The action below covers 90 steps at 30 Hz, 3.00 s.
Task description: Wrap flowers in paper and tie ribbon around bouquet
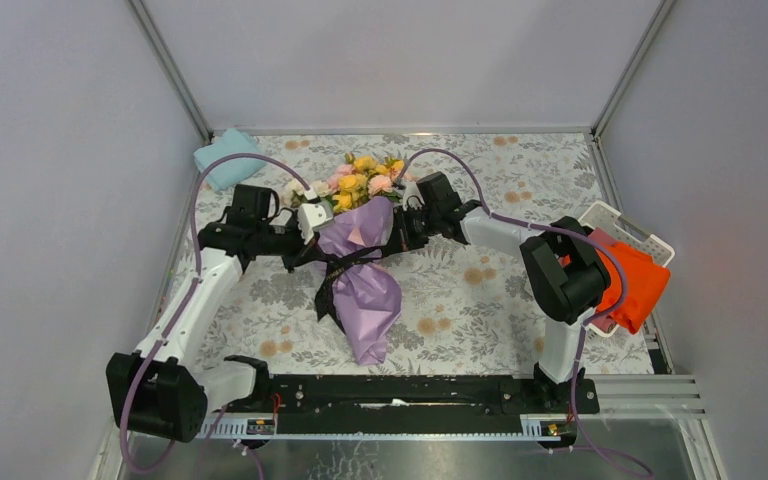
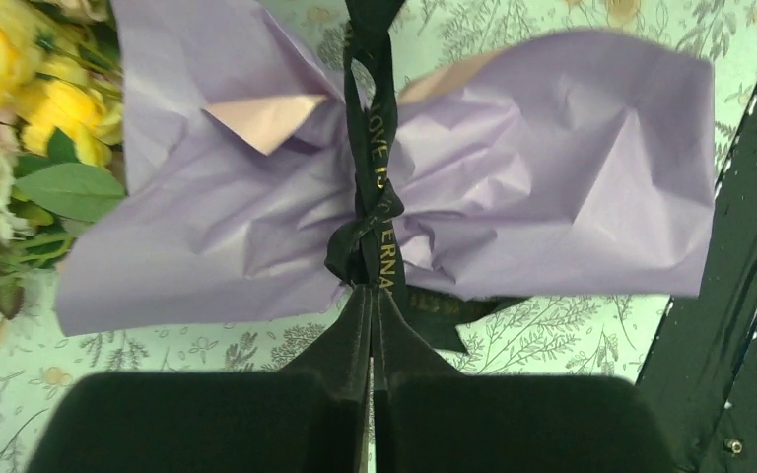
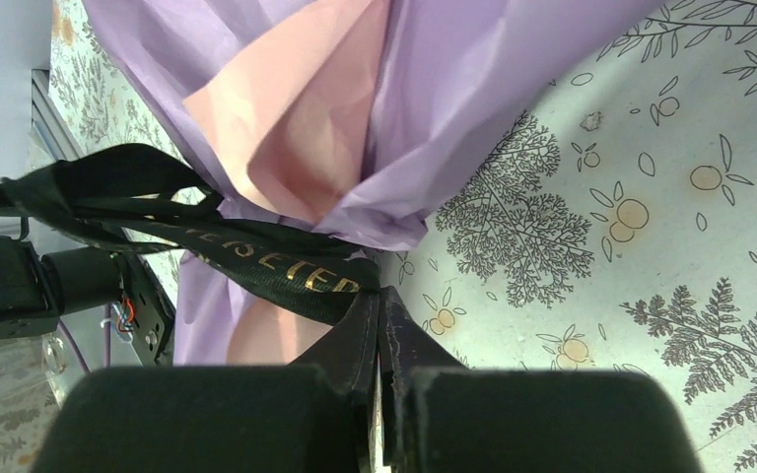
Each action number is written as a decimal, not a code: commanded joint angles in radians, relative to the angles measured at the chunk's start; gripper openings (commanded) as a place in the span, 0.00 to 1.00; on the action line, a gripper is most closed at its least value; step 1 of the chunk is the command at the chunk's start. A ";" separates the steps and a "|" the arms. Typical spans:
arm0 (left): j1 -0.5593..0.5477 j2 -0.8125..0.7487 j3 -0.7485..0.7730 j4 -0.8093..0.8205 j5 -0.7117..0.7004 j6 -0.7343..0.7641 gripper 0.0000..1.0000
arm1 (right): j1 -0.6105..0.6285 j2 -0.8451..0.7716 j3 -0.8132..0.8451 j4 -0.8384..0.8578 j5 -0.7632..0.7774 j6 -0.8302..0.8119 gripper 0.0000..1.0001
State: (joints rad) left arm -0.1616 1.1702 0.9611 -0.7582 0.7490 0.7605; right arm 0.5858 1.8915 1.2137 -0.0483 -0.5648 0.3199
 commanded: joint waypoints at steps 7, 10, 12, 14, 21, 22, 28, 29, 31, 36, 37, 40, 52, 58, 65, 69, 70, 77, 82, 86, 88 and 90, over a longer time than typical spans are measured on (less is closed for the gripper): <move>0.095 -0.033 -0.005 0.348 -0.034 -0.367 0.00 | -0.011 -0.012 -0.017 -0.010 0.025 -0.041 0.00; 0.097 -0.025 -0.059 0.479 -0.057 -0.456 0.00 | -0.011 -0.015 -0.041 -0.018 0.028 -0.050 0.00; 0.097 0.001 -0.114 0.569 -0.106 -0.469 0.00 | -0.011 -0.015 -0.058 -0.019 0.024 -0.051 0.00; 0.098 0.024 -0.172 0.701 -0.167 -0.419 0.00 | -0.012 -0.017 -0.075 -0.027 0.014 -0.052 0.00; 0.118 0.099 -0.292 0.928 -0.322 -0.116 0.00 | -0.006 -0.030 -0.164 -0.014 -0.009 -0.029 0.00; 0.123 0.102 -0.296 0.944 -0.325 -0.098 0.00 | -0.003 -0.030 -0.177 -0.016 -0.009 -0.027 0.00; 0.135 0.097 -0.321 0.904 -0.296 -0.040 0.00 | -0.003 -0.033 -0.252 -0.002 -0.010 -0.014 0.00; 0.135 0.097 -0.331 0.907 -0.297 -0.031 0.00 | -0.002 -0.033 -0.256 -0.004 -0.010 -0.014 0.00; 0.139 0.098 -0.349 0.930 -0.301 -0.010 0.00 | -0.002 -0.032 -0.259 -0.012 -0.010 -0.018 0.00; 0.141 0.090 -0.332 0.910 -0.272 -0.002 0.00 | -0.001 -0.038 -0.246 -0.021 -0.005 -0.032 0.00; 0.142 0.080 -0.322 0.884 -0.253 -0.003 0.00 | -0.002 -0.041 -0.238 -0.028 -0.003 -0.039 0.00; 0.126 0.028 -0.274 0.768 -0.160 -0.012 0.00 | -0.004 -0.080 -0.186 -0.076 0.010 -0.092 0.20; 0.067 -0.048 -0.195 0.630 0.006 -0.208 0.00 | 0.088 -0.087 0.051 0.412 -0.098 -0.218 0.57; 0.066 -0.065 -0.185 0.611 0.008 -0.230 0.00 | 0.178 0.047 0.101 0.700 -0.141 -0.244 0.67; 0.067 -0.064 -0.174 0.621 0.021 -0.275 0.00 | 0.197 0.166 0.151 0.789 -0.137 -0.179 0.49; 0.066 -0.062 -0.166 0.607 0.023 -0.272 0.00 | 0.196 0.182 0.144 0.815 -0.100 -0.152 0.14; 0.066 -0.059 -0.161 0.595 0.020 -0.265 0.00 | 0.196 0.181 0.144 0.812 -0.098 -0.148 0.08; 0.115 0.039 -0.099 0.324 -0.145 0.139 0.53 | 0.189 0.172 0.127 0.800 -0.097 -0.131 0.00; 0.135 0.123 -0.064 0.193 -0.104 0.351 0.51 | 0.174 0.178 0.128 0.792 -0.078 -0.095 0.00; 0.121 0.171 -0.075 0.156 -0.110 0.473 0.54 | 0.168 0.179 0.120 0.804 -0.078 -0.081 0.00; 0.091 0.177 -0.090 0.169 -0.130 0.495 0.55 | 0.169 0.179 0.115 0.805 -0.082 -0.083 0.00; 0.069 0.180 -0.091 0.218 -0.133 0.453 0.55 | 0.169 0.179 0.114 0.803 -0.088 -0.085 0.00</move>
State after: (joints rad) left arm -0.0532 1.3483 0.8684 -0.5541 0.6281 1.1416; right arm 0.7597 2.0785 1.3170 0.6907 -0.6624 0.2260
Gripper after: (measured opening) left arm 0.550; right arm 0.011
